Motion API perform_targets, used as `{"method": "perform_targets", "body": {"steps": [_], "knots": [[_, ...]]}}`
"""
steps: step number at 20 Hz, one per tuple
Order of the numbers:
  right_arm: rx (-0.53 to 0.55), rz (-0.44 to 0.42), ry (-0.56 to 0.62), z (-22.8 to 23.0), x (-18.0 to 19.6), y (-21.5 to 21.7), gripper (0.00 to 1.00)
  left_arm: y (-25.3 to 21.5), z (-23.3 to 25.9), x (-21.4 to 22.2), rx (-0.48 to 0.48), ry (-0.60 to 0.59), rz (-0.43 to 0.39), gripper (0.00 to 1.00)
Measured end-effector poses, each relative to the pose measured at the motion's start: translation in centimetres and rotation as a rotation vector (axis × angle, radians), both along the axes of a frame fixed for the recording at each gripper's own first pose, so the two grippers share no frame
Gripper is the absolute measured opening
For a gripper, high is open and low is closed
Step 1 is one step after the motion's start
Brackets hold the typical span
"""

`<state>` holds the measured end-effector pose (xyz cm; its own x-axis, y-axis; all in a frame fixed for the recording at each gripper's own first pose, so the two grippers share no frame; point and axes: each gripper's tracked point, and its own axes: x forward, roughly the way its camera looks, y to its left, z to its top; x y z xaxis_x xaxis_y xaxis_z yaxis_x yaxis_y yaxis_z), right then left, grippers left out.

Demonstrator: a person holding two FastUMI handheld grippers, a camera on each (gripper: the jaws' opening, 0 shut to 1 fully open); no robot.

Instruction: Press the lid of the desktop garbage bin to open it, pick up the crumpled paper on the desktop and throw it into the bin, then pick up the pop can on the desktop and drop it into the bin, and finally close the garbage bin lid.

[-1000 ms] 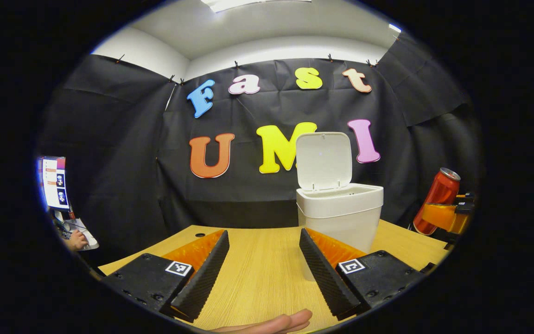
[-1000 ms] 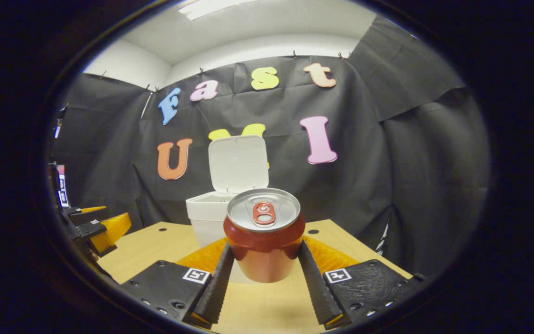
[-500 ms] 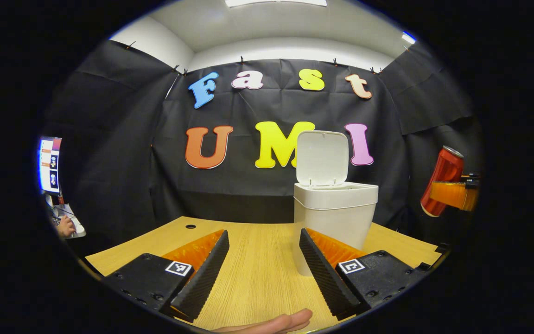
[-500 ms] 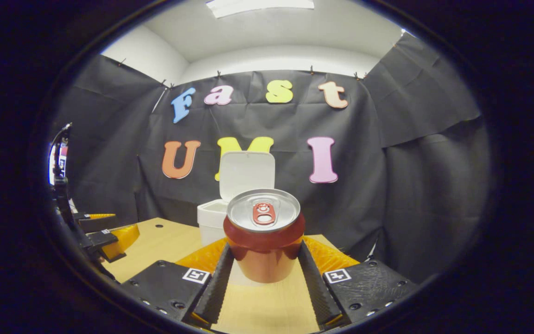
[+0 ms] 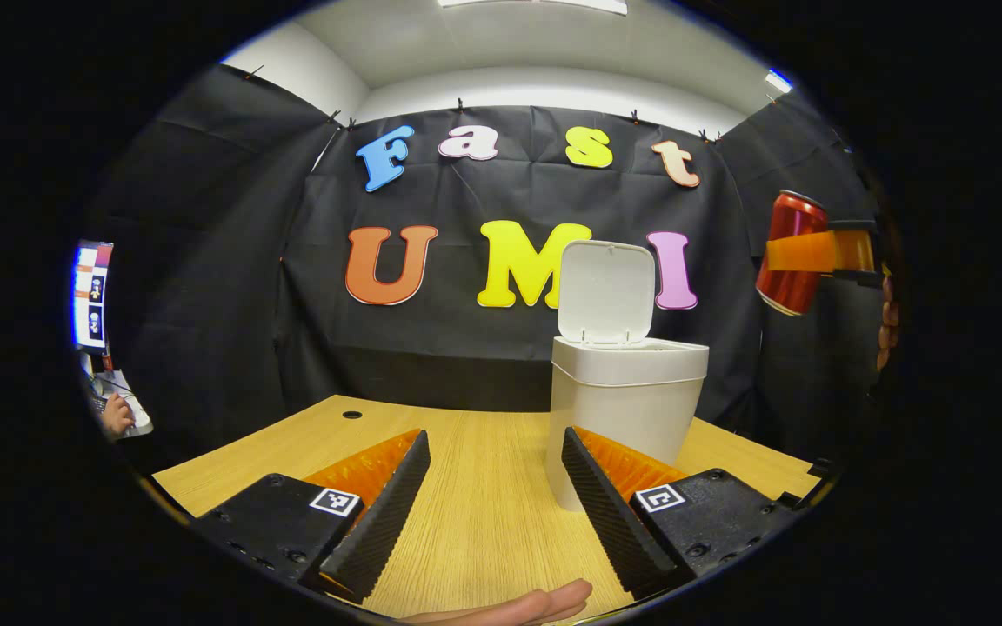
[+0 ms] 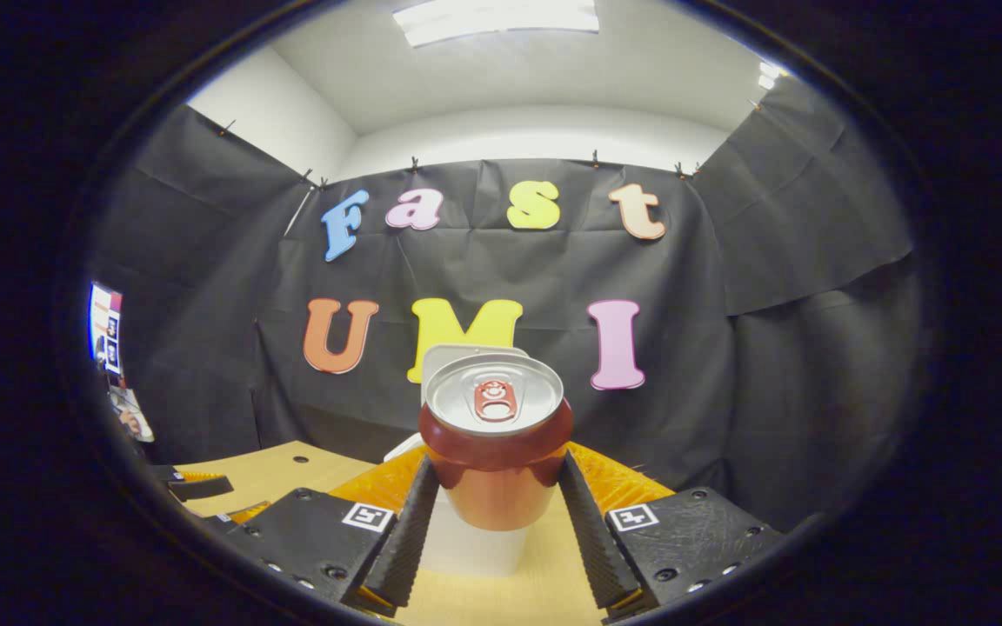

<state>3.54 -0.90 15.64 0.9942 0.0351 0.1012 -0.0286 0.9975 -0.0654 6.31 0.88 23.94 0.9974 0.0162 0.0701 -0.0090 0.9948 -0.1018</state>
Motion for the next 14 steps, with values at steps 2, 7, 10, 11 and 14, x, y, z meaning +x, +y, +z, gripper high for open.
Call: {"method": "perform_targets", "body": {"steps": [2,7,10,11,14], "knots": [[-0.015,-0.005,0.000,1.5,1.6,0.6,0.75,0.5,0.0,-0.1,-0.006,-0.003,0.008,0.99],[-0.085,-0.037,-0.013,4.0,6.1,2.0,0.75,0.8,-0.2,0.2,-0.012,0.003,0.000,0.98],[-0.116,-0.042,0.006,4.4,8.7,3.2,0.75,0.7,-0.4,0.2,-0.006,0.007,0.001,0.99],[-0.121,-0.040,0.019,4.4,9.4,3.7,0.75,0.7,-0.4,0.2,-0.006,0.009,0.000,0.99],[-0.154,-0.049,0.035,4.3,11.4,4.5,0.75,0.6,-0.4,0.2,-0.001,0.004,-0.005,0.98]]}}
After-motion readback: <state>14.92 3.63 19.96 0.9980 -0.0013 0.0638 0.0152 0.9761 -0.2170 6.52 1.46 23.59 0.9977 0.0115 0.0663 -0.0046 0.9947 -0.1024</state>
